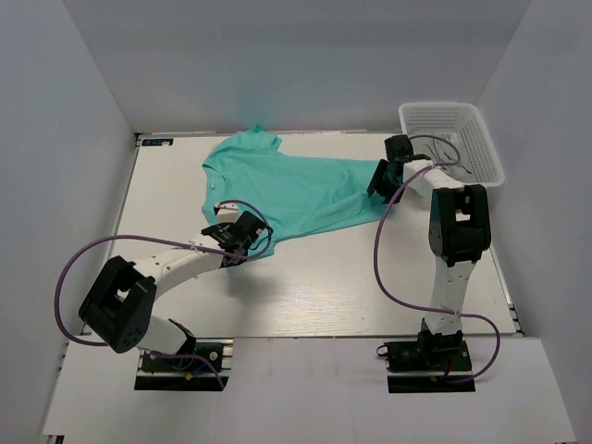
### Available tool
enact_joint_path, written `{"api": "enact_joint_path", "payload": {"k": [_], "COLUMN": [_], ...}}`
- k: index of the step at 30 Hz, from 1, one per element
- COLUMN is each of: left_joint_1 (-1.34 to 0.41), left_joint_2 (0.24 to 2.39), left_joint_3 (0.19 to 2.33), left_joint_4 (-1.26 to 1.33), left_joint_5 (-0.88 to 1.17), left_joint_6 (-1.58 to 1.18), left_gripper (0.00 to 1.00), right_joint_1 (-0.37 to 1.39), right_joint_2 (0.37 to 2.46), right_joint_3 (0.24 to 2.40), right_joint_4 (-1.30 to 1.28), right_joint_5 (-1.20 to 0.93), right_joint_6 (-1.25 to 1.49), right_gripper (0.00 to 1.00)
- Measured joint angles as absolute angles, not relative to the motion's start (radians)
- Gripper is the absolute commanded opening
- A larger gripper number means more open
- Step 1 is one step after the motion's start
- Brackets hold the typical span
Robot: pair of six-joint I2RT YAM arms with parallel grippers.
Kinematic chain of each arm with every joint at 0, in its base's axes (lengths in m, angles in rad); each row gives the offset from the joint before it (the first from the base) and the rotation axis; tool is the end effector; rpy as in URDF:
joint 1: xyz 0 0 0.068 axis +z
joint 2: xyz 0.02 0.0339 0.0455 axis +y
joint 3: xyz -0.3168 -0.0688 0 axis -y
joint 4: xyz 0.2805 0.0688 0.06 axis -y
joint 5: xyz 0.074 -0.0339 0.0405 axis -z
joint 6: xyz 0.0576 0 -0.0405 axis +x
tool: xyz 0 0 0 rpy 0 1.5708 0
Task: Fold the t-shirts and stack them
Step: Flatten out the tshirt
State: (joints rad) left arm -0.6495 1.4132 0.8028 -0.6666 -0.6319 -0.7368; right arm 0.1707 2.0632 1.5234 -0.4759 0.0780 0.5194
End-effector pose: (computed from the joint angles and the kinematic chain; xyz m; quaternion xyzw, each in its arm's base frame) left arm 0.2351 -0.1358 0.1994 -0.0865 0.9374 0.1475 0.3034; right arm 0.5038 0.0823 0.1883 0.1772 0.9446 0.0573 0.2703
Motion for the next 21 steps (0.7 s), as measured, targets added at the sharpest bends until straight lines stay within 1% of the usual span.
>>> {"api": "enact_joint_path", "payload": {"k": [10, 14, 17, 20, 21], "left_joint_1": [-0.649, -0.649, -0.649, -0.649, -0.649], "left_joint_2": [1.422, 1.43, 1.438, 1.441, 1.443], "left_joint_3": [0.803, 0.803, 0.803, 0.803, 0.803], "left_joint_4": [-0.673, -0.673, -0.675, -0.674, -0.674], "left_joint_5": [-0.632, -0.631, -0.63, -0.629, -0.628], "left_joint_6": [-0.742, -0.742, -0.742, -0.746, -0.746], "left_gripper": [0.0, 0.0, 0.0, 0.0, 0.0], "right_joint_1": [0.17, 0.171, 0.171, 0.173, 0.173], "right_joint_2": [2.057, 2.052, 2.052, 2.052, 2.052], "right_joint_3": [1.52, 1.502, 1.494, 1.494, 1.493], "right_joint_4": [-0.498, -0.487, -0.49, -0.485, -0.482], "right_joint_5": [0.171, 0.147, 0.118, 0.097, 0.09], "right_joint_6": [0.54, 0.53, 0.519, 0.513, 0.511], "right_gripper": [0.57, 0.52, 0.52, 0.43, 0.34]}}
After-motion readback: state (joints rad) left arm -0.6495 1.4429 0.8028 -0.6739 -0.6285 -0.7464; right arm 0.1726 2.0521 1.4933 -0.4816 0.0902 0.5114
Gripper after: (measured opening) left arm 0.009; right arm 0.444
